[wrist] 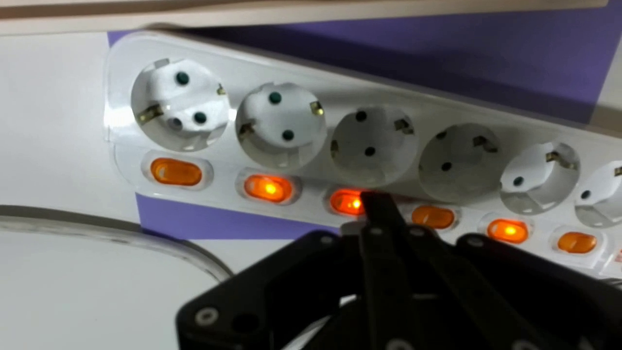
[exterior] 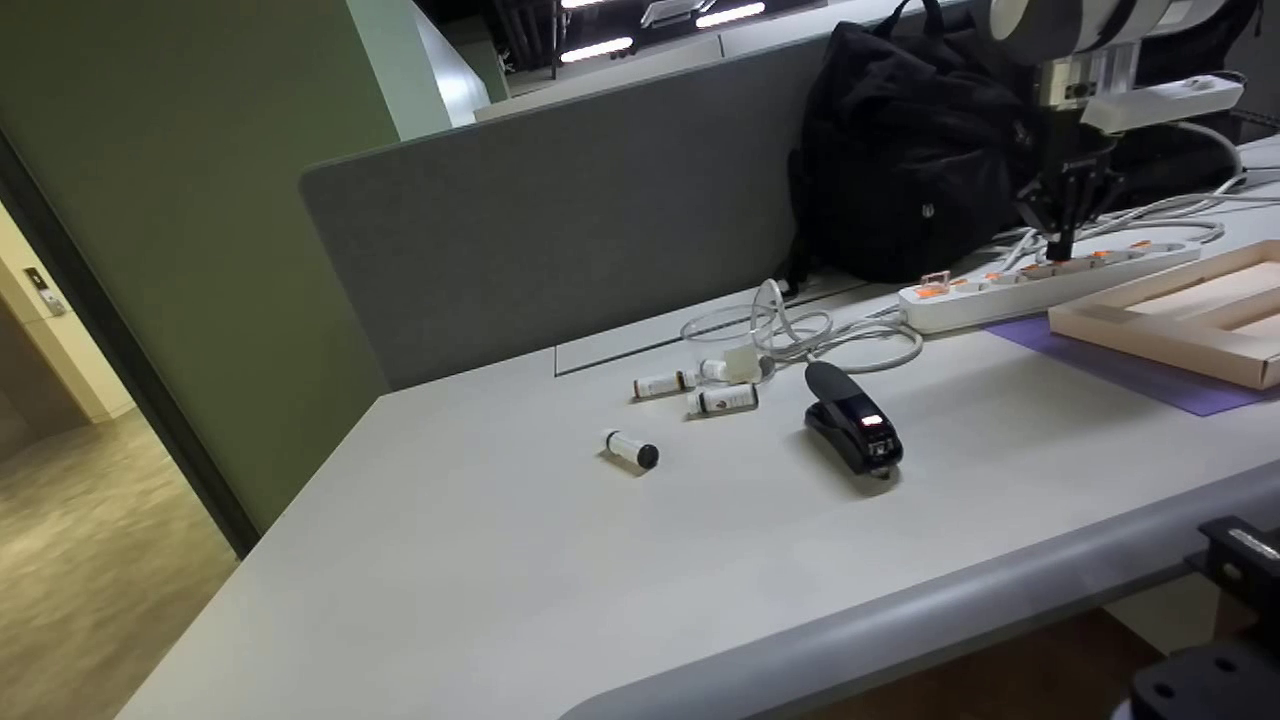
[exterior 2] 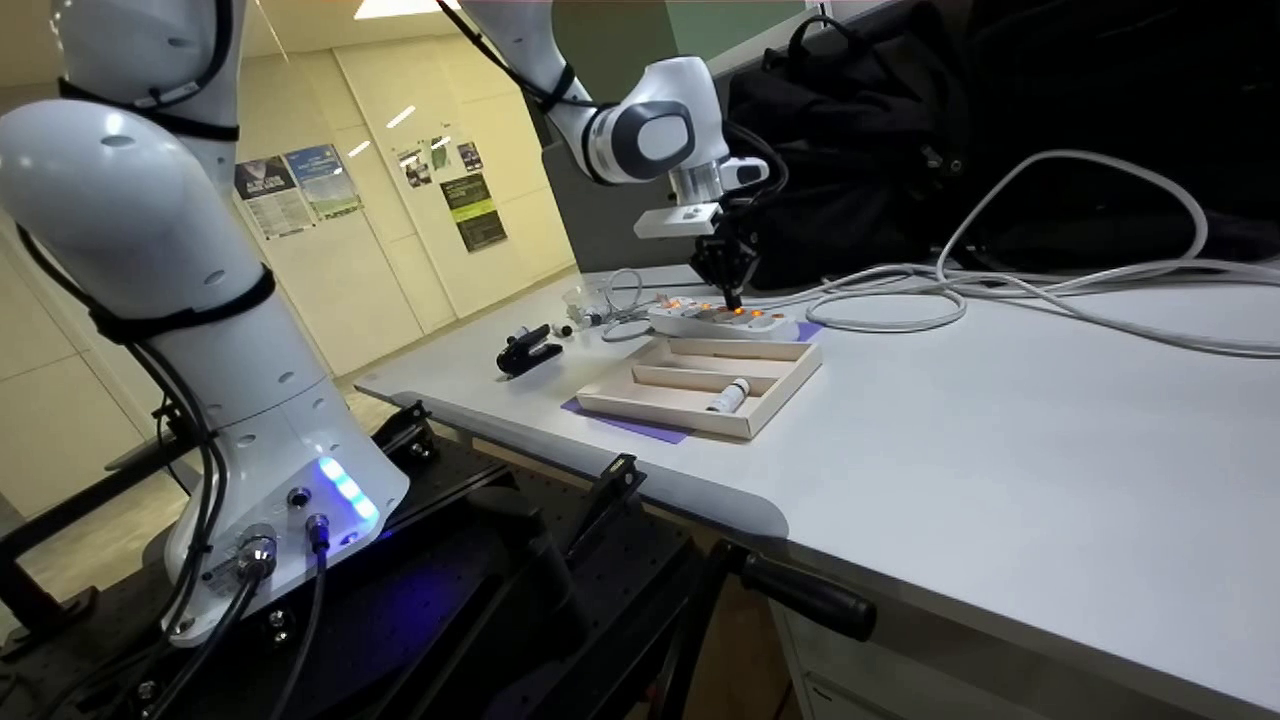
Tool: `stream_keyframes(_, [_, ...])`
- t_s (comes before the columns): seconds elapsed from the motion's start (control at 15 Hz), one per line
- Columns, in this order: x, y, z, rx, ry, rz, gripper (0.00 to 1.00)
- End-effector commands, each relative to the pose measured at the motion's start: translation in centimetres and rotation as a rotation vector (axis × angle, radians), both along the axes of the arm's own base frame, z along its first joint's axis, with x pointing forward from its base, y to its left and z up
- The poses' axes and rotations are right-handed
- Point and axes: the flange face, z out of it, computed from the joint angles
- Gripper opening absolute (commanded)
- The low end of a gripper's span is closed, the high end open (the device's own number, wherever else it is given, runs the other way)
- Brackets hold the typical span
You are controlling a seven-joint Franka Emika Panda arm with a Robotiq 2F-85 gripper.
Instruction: Turn off the third switch from the right side of the adapter
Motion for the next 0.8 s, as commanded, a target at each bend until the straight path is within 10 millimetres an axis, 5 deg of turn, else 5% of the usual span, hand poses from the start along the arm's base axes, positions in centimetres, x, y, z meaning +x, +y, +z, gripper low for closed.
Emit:
stream_keyframes(0.0, [0.8,0.1,-0.9,0.048,0.016,-0.009,0.00])
stream_keyframes(0.33, [1.4,-0.3,0.3,0.070,0.040,-0.034,0.00])
stream_keyframes(0.67, [3.2,-2.1,9.4,0.035,0.014,-0.020,0.00])
stream_keyframes(0.73, [3.4,-2.5,11.1,0.033,0.026,-0.018,0.26])
